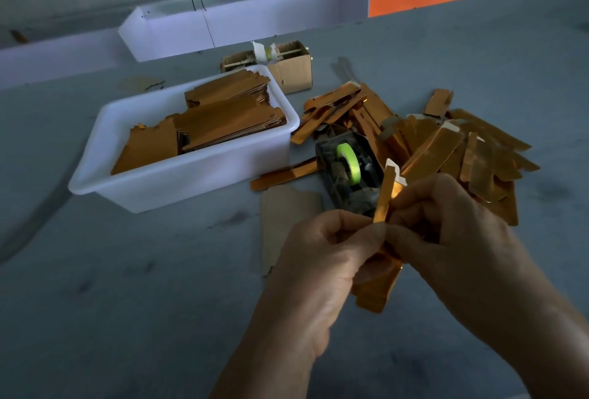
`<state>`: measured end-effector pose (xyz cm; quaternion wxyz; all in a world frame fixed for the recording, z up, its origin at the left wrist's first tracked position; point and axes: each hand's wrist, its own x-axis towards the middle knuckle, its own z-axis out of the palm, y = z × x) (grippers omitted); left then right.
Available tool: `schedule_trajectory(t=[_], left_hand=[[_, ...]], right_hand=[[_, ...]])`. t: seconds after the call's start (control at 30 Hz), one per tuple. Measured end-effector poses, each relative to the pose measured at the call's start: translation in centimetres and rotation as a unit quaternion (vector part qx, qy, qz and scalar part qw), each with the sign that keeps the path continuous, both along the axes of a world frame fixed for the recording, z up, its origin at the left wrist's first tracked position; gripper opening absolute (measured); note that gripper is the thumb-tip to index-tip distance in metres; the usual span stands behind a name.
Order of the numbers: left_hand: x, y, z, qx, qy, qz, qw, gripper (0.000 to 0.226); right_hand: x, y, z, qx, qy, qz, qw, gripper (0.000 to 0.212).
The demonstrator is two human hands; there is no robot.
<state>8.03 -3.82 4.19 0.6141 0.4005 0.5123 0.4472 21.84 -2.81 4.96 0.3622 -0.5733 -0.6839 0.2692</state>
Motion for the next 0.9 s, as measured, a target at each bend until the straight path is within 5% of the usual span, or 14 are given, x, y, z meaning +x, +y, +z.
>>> schedule_trajectory(t=[0.2, 0.37, 0.53, 0.63, 0.73, 0.83, 0.9], left_hand=[[1.2, -0.5, -0.7, 0.036, 0.033, 0.086, 0.995, 0.015], [2.7, -1.5, -1.7, 0.143, 0.143, 0.189, 0.961, 0.021], [1.9, -1.8, -1.9, 0.159, 0.133, 0.207, 0.956, 0.014], [1.2, -1.7, -1.1, 0.093, 0.065, 0.165, 0.98, 0.012], [0.5, -1.3, -0.7, 0.038, 0.052, 0.14, 0.988, 0.015], [-1.1, -0.7, -0.7, 0.053, 0.209, 0.125, 0.968, 0.025], [-2.9, -0.1, -1.1, 0.071, 0.4, 0.136, 0.904, 0.037]], right_hand=[[-0.8, -0.3, 0.5, 0.008, -0.075, -0.03, 0.997, 0.026], [-1.1, -0.6, 0.8, 0.0, -0.09, -0.057, 0.994, 0.031], [-0.6, -0.6, 0.6, -0.014, -0.138, -0.081, 0.987, 0.054], [-0.8, -0.6, 0.5, -0.044, -0.026, -0.019, 0.999, 0.051], [-1.4, -0.5, -0.1, -0.092, 0.103, 0.022, 0.99, 0.021], [-1.0, 0.7, -0.3, -0.091, 0.094, 0.009, 0.991, 0.008], [0.0, 2.5, 0.0, -0.061, 0.051, -0.026, 0.997, 0.006]])
